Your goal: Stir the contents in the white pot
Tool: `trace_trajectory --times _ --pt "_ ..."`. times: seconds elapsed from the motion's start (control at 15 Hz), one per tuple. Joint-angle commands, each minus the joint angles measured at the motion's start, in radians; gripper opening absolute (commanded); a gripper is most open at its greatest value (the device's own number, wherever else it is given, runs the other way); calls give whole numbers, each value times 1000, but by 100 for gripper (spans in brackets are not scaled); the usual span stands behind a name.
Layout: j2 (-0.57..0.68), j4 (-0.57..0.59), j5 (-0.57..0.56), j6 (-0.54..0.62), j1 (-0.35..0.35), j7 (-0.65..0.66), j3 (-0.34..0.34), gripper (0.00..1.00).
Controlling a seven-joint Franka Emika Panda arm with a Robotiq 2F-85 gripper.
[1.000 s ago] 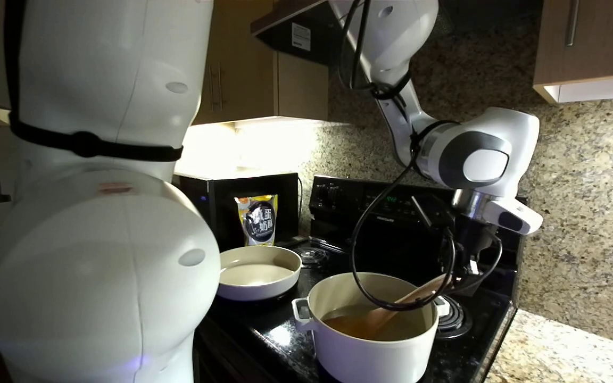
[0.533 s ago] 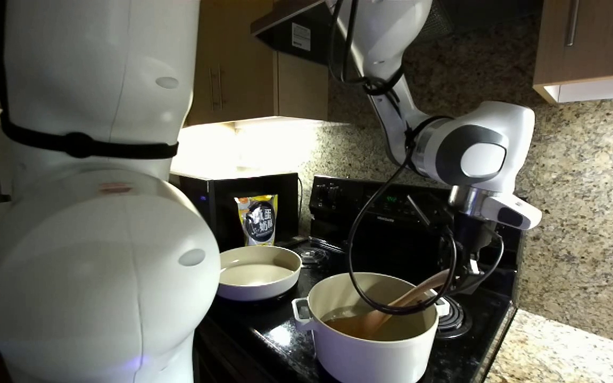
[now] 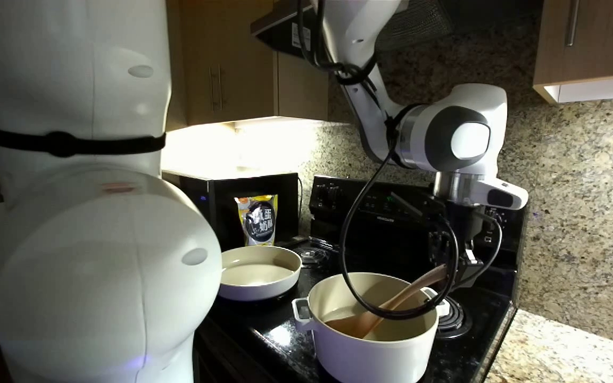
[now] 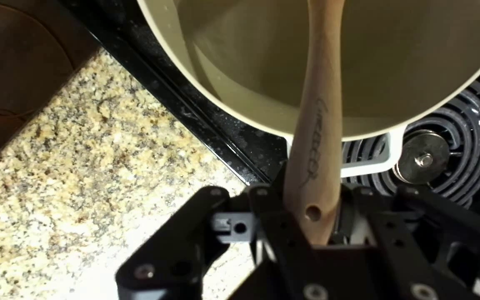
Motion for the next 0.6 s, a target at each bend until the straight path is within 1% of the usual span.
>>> trace_trajectory --times 0.0,0.13,0.53 --pt "-78 -49 -42 -15 6 24 15 5" --pt "-85 -37 -26 -23 2 20 19 5" --pt "-101 0 -40 -35 -15 45 16 5"
